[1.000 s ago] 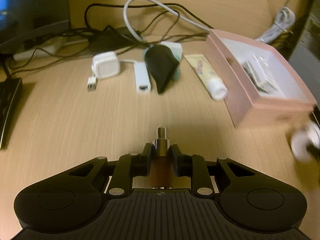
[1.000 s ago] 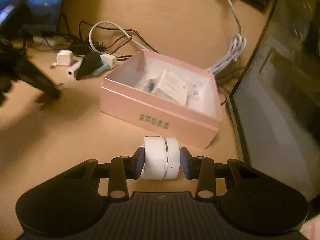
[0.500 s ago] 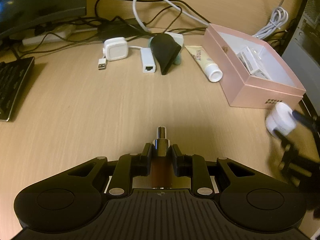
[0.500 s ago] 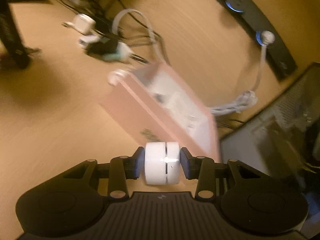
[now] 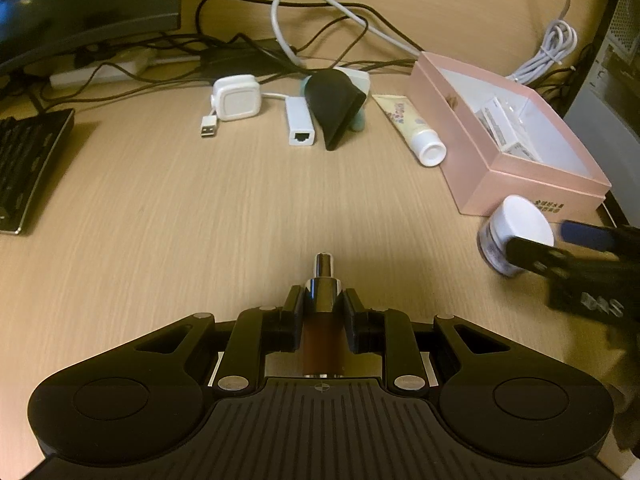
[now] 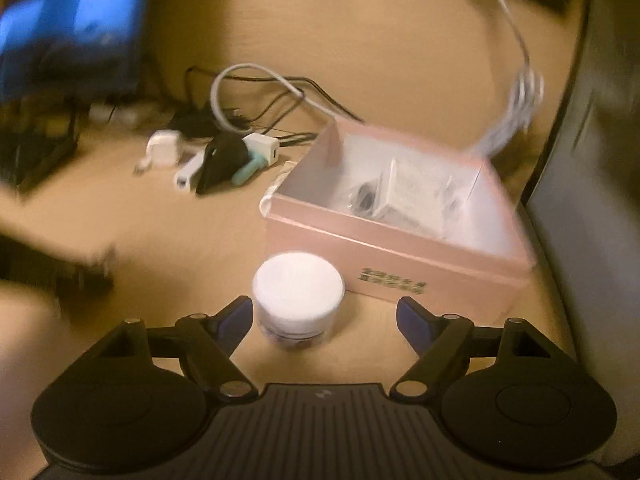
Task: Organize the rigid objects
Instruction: 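Carry the white jar into the pink box and open the right gripper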
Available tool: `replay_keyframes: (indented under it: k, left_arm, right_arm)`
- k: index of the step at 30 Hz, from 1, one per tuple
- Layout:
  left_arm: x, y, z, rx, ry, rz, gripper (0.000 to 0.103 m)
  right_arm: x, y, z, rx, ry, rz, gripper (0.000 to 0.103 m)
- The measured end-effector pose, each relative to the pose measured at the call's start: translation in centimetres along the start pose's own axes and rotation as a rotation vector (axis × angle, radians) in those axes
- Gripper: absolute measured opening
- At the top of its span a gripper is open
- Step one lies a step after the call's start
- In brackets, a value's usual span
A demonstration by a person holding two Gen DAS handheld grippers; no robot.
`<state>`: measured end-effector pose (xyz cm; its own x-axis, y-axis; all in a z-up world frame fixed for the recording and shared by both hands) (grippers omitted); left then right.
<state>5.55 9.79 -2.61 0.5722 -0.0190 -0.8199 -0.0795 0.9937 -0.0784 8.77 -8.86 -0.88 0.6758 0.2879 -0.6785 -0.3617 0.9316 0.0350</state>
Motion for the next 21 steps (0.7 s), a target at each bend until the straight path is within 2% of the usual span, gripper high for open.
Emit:
replay_keyframes:
  k: [2,4,11,21]
  left_arm:
    - [0.0,0.0,0.0,0.002,0.001,0.001,0.025]
    - [0.0,0.0,0.0,-0.006,0.001,-0.002,0.025]
    - [0.0,0.0,0.0,0.006,-0.003,-0.002,0.025]
    - [-0.3,0.4,-0.4,-0.006,-0.036,-0.046,0.024]
  right_arm:
    - [1.3,0.4,0.0,0.013,0.019,0.024,0.072]
    - [2.3,1.2,0.0,-0.032,0.030,0.024,0.055]
    - [2.2,1.8,-0.1,-0.071,0.025,0.035,0.054]
    - [-3.2,1.6,-0.6,-0.117,-0.015,0.050,0.054]
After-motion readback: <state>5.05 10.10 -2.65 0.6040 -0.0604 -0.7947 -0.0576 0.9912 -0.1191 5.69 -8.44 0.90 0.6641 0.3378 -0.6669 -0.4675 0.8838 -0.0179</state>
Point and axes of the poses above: each gripper's, at about its wrist camera, not at the fingertips, and x roughly the way its jaws point, y to its left, z to its top, the point moved 7 cm from there along x, roughly the way its jaws point, and after that the axes turned 3 degrees about z, right-handed, at the moved point
